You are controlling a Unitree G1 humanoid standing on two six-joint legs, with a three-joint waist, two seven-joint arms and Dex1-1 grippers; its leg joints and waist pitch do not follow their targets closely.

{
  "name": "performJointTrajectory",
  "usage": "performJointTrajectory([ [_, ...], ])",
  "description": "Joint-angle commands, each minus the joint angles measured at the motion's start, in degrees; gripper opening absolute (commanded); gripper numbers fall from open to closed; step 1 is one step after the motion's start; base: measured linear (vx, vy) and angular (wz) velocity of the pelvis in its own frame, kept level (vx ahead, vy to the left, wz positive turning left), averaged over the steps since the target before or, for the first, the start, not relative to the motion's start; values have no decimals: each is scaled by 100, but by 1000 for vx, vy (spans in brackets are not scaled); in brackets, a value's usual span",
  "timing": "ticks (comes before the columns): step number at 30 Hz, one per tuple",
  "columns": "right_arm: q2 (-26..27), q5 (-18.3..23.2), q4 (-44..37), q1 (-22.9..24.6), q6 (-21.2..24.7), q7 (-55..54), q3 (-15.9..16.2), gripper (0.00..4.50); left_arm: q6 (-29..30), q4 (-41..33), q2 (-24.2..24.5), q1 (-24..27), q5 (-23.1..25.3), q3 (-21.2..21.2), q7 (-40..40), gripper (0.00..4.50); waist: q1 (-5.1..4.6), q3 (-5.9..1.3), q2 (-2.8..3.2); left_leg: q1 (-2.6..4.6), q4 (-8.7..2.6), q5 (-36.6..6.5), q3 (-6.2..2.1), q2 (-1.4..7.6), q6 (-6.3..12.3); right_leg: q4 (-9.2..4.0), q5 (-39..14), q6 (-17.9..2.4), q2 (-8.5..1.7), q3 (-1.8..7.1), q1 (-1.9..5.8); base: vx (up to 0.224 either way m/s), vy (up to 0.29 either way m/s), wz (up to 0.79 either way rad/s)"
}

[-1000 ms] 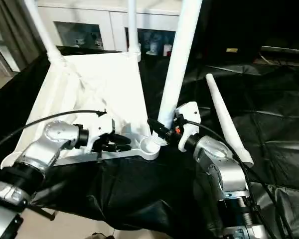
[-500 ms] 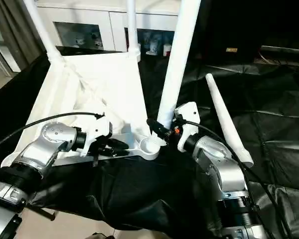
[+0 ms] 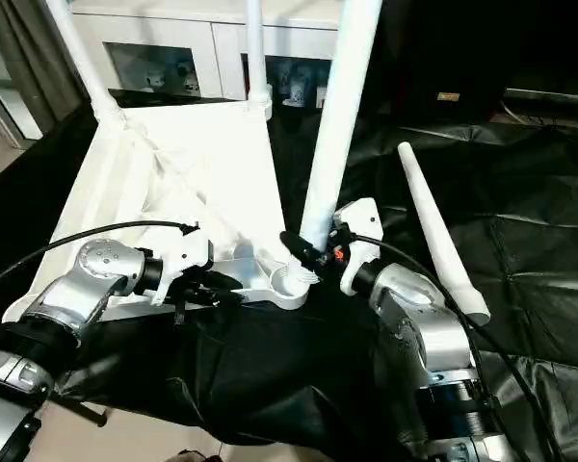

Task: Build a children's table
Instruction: Insert table leg to table base

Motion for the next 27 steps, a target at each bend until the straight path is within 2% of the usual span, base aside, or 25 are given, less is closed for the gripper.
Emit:
performJointTrajectory([
  [1,-38,-95,5,-62,94,118,163,192,42,100,26,-40,27,2,-61,59,19,-412,16,93,-390,-669,-129,329,419,-387,289,-1672,-446,310,321,0,0,0],
  [4,-11,-147,130,-116,114,86,205,192,35,139,11,-50,19,-1,-83,28,15,-407,11,103,-397,-736,-129,334,388,-397,168,-1672,-449,313,312,0,0,0],
  [10,21,-62,137,-199,370,217,312,192,108,157,-7,-42,-15,13,-172,1,14,-400,5,106,-408,-791,-130,333,353,-406,29,-1666,-446,314,311,0,0,0],
  [19,-71,-144,146,-231,499,375,477,192,122,212,-44,-52,19,23,-156,0,28,-427,-42,94,-392,-639,-119,334,390,-394,103,-1642,-461,322,321,0,0,0],
  [24,-17,-249,421,-358,381,314,451,192,139,158,-44,-32,-28,38,-252,0,36,-447,-54,96,-378,-545,-115,334,415,-380,126,-1650,-466,318,316,0,0,0],
  [25,-17,-249,421,-358,381,314,451,192,139,158,-44,-32,-28,38,-252,0,34,-445,-40,102,-381,-560,-115,334,407,-384,93,-1659,-463,316,305,0,0,0],
  [27,37,-243,574,-395,312,284,402,192,155,137,-46,-21,-50,47,-278,0,34,-456,-58,104,-375,-542,-112,335,406,-380,120,-1669,-459,319,313,0,0,0],
])
